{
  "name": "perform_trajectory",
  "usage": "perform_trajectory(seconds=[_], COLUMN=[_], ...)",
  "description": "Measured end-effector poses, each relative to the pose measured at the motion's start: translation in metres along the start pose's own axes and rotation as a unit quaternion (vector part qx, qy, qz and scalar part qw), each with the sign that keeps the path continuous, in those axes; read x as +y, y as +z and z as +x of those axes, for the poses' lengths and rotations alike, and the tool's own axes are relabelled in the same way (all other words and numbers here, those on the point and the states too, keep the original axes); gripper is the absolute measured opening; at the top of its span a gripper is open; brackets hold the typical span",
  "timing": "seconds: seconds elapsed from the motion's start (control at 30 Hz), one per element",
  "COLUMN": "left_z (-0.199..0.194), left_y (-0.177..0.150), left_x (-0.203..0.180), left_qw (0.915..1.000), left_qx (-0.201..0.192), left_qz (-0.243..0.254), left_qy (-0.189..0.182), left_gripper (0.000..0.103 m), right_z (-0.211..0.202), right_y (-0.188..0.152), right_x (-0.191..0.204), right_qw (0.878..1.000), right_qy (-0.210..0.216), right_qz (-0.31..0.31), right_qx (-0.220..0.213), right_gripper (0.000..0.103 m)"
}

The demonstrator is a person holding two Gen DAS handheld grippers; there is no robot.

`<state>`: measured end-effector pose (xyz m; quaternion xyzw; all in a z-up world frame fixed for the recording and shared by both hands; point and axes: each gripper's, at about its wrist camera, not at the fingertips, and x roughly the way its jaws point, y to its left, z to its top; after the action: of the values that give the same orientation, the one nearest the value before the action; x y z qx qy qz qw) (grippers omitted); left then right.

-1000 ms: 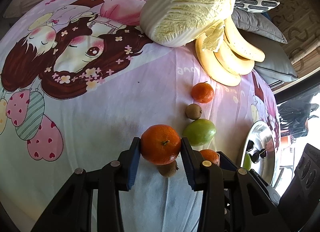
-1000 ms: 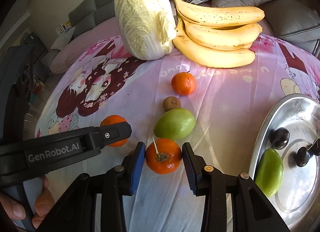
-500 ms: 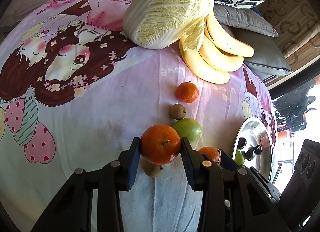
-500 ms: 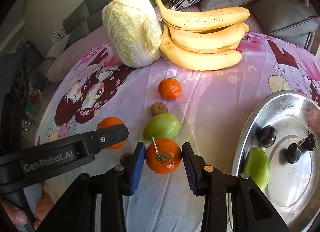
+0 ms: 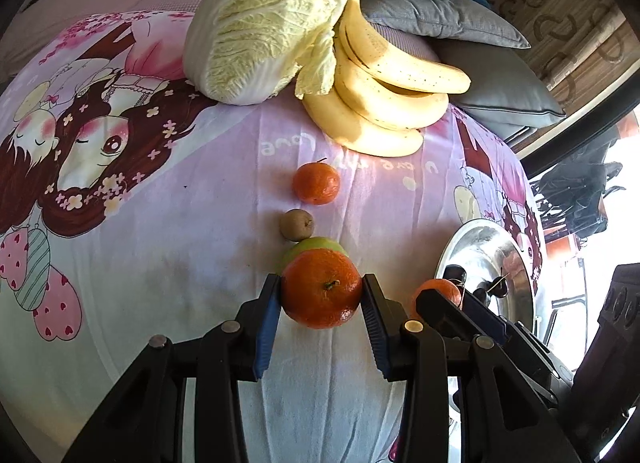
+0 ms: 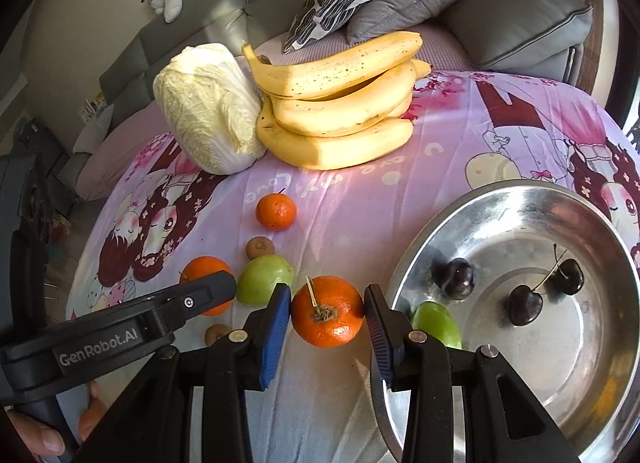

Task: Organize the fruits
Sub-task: 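Carry both tangerines in the two tools over the steel bowl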

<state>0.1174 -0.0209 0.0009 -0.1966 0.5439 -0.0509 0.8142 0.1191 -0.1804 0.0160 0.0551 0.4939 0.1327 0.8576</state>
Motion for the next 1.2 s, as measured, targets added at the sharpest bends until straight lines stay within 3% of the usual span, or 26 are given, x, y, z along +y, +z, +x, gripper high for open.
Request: perform_trajectory(seconds=[0.67, 1.2], left_z=[0.019, 0.032], left_y=[0.005, -0.014], left_x=[-0.071, -0.139], left_qw=[0.997, 0.988], left_qx=[0.004, 0.024], left_qz=[0.077, 0.151], left_qy=[0.001, -0.026], left_gripper=[0.042, 0.042], right_z=[-0.022, -0.048], right_y=[0.004, -0.004], right_x=[-0.069, -0.138], right_qw=[0.995, 0.977], right_qy=[-0.05, -0.114], right_qz=[0.091, 0.178], right_qx=[-0.011, -0.023], right_gripper=[0.041, 0.041])
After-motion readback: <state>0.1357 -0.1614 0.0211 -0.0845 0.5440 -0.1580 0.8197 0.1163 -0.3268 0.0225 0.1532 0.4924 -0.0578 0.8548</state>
